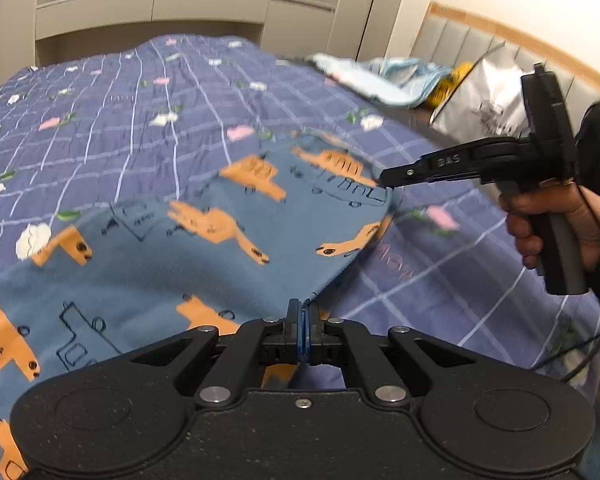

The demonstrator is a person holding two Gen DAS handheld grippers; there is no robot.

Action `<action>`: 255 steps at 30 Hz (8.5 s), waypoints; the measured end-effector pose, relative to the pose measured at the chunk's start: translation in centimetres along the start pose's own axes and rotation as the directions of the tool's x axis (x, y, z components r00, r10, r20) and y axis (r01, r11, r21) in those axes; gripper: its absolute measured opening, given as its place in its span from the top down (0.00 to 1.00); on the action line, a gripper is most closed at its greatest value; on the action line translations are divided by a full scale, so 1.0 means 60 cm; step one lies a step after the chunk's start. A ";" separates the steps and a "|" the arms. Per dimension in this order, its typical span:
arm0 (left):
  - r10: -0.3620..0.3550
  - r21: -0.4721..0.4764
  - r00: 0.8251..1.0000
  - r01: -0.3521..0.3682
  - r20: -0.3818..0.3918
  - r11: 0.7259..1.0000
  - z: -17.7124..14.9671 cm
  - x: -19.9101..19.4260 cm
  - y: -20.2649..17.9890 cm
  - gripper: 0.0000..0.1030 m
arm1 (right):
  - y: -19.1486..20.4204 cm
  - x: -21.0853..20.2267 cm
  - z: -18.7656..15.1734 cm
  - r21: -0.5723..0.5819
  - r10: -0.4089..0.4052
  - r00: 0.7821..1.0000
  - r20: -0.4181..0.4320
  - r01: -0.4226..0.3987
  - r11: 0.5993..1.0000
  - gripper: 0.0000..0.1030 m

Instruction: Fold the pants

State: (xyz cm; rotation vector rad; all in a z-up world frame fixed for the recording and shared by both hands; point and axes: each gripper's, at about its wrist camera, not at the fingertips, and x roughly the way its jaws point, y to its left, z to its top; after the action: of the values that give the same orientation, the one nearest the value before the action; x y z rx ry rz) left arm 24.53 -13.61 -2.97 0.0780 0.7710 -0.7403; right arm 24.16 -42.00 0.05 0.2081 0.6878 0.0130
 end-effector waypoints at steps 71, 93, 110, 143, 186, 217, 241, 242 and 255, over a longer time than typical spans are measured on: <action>0.600 -0.315 0.751 -0.519 0.276 0.795 -0.014 -0.400 0.088 0.01 | 0.215 -0.052 -0.108 -0.289 0.070 0.998 0.001 -0.066 0.955 0.00; 0.504 -0.553 0.855 -0.363 0.123 0.750 -0.288 -0.410 0.309 0.01 | 0.445 -0.046 -0.229 -0.479 0.145 0.989 0.043 -0.107 0.871 0.00; 0.444 -0.766 0.894 -0.244 0.061 0.596 -0.326 -0.387 0.310 0.80 | 0.465 -0.014 -0.264 -0.439 0.123 0.992 0.019 -0.102 0.893 0.00; 0.569 -0.546 0.822 -0.479 -0.005 0.687 -0.182 -0.337 0.185 0.05 | 0.327 -0.058 -0.223 -0.254 0.020 0.994 0.111 0.009 0.967 0.00; 0.323 -0.382 0.946 -0.308 -0.025 0.871 0.070 0.101 0.061 0.01 | -0.150 0.040 -0.057 0.472 0.139 0.960 0.244 -0.243 0.848 0.38; -0.239 -0.654 0.942 0.335 0.235 0.678 0.090 0.150 0.096 0.18 | 0.251 0.015 -0.181 -0.799 0.014 0.957 0.290 0.234 0.554 0.87; -0.100 -0.707 0.933 0.329 0.346 0.626 0.055 0.112 0.100 0.90 | 0.222 -0.048 -0.187 -0.701 0.089 0.944 0.317 0.170 0.693 0.87; -0.077 -0.694 0.936 0.308 0.343 0.651 0.058 0.099 0.095 0.91 | 0.224 -0.052 -0.188 -0.702 0.096 0.943 0.318 0.167 0.692 0.87; 0.110 -0.707 0.983 0.025 0.145 0.707 0.009 0.065 0.099 0.90 | 0.275 -0.052 -0.221 -0.769 0.143 0.965 0.219 0.080 0.635 0.87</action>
State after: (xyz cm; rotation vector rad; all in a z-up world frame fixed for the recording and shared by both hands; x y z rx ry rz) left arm 30.49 -11.56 -6.31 -0.6689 0.8342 -0.3532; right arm 14.32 -23.66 -4.73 -0.6197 0.3579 0.3126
